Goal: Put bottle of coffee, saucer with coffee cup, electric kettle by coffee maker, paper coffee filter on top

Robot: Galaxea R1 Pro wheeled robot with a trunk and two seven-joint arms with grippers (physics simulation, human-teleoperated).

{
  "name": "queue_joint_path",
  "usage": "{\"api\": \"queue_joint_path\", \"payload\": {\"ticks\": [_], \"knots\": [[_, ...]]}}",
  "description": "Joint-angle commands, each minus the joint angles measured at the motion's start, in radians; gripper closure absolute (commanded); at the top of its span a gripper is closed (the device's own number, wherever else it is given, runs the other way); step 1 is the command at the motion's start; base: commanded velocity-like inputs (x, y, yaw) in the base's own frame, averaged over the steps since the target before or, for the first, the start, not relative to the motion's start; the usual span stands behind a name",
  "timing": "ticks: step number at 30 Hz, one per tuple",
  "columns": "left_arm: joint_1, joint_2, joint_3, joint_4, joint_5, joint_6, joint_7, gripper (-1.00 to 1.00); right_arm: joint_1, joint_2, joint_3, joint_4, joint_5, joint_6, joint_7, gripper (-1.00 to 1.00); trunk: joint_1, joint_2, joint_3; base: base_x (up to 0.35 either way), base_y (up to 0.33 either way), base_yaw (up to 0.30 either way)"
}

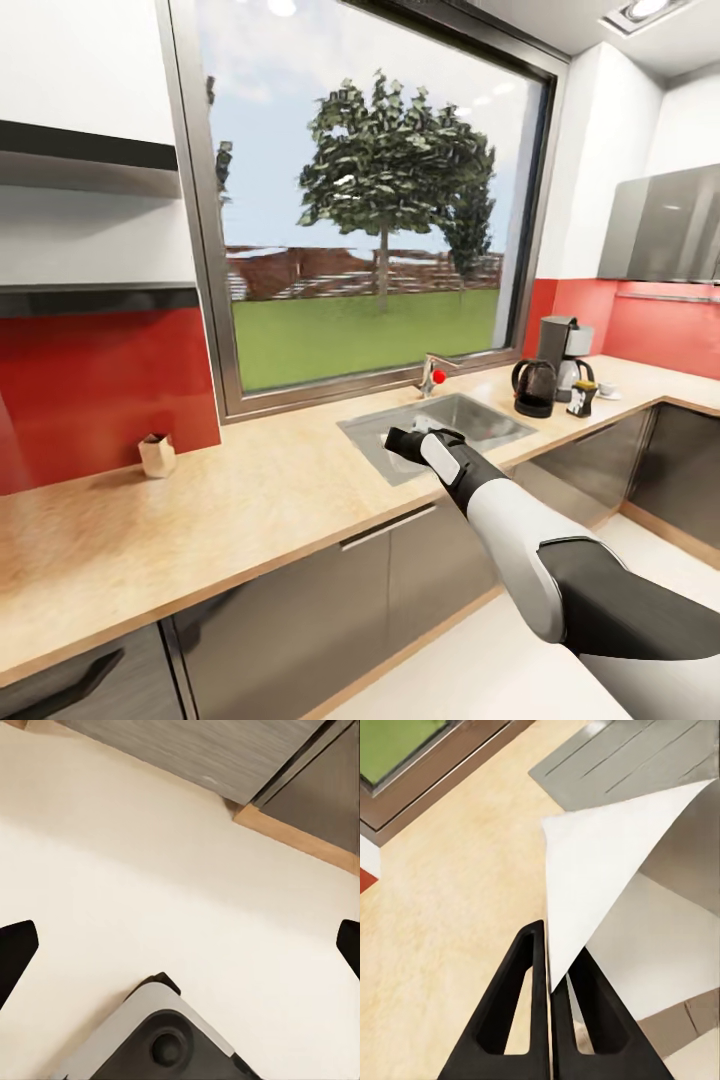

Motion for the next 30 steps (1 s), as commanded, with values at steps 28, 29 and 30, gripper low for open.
{"api": "queue_joint_path", "payload": {"ticks": [28, 29, 30], "knots": [[0.001, -0.004, -0.008, -0.001, 0.011, -0.001, -0.002, -1.0, 0.0, 0.0, 0.004, -0.002, -0.011, 0.004, -0.008, 1.0, 0.0, 0.0, 0.029, 0.0, 0.0, -0.263], [0.001, -0.004, -0.008, -0.001, 0.011, -0.001, -0.002, -1.0, 0.0, 0.0, 0.004, -0.002, -0.011, 0.004, -0.008, 1.0, 0.0, 0.0, 0.03, 0.0, 0.0, -0.255], [0.001, -0.004, -0.008, -0.001, 0.011, -0.001, -0.002, -1.0, 0.0, 0.0, 0.004, -0.002, -0.011, 0.004, -0.008, 1.0, 0.0, 0.0, 0.031, 0.0, 0.0, -0.255]]}}
